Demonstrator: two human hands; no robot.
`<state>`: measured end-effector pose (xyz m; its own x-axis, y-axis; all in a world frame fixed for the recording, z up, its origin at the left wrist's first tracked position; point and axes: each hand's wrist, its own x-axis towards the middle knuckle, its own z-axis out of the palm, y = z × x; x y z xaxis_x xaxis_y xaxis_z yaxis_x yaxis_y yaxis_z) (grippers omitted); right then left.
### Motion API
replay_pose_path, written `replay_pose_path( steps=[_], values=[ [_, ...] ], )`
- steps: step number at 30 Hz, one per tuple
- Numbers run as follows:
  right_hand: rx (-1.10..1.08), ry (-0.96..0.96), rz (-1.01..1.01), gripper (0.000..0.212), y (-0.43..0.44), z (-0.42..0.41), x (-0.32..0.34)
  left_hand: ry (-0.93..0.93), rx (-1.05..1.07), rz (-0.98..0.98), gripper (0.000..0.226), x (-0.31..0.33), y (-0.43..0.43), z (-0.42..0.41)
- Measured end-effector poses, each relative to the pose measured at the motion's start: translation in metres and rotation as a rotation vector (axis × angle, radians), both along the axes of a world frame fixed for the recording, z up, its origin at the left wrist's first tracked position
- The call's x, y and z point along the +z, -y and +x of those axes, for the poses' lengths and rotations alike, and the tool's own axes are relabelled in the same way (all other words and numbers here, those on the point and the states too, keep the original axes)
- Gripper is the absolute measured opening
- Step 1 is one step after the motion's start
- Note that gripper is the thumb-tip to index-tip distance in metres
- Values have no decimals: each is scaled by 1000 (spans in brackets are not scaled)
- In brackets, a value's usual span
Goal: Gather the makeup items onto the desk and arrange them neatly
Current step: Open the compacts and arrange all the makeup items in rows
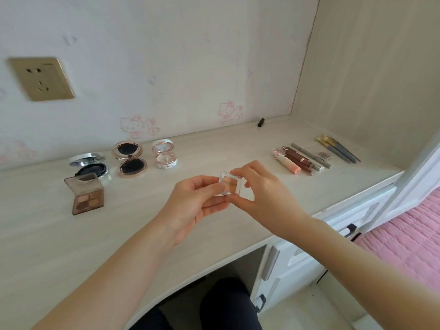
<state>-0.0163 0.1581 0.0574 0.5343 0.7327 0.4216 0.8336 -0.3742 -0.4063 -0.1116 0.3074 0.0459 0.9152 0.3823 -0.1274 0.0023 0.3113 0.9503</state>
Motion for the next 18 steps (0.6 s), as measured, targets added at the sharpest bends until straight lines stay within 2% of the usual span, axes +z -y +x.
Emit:
replay_pose_path(
  steps=[11,15,18],
  values=[
    [192,-183,66,42,-52,-51,-15,44,-9,-301,39,-15,-35,-69],
    [223,-168,70,44,-61,-61,-14,77,-8,-366,37,-17,-42,-81],
    [235,-52,41,45,-65,-67,-10,94,26,-379,34,-20,-44,-85]
  ],
)
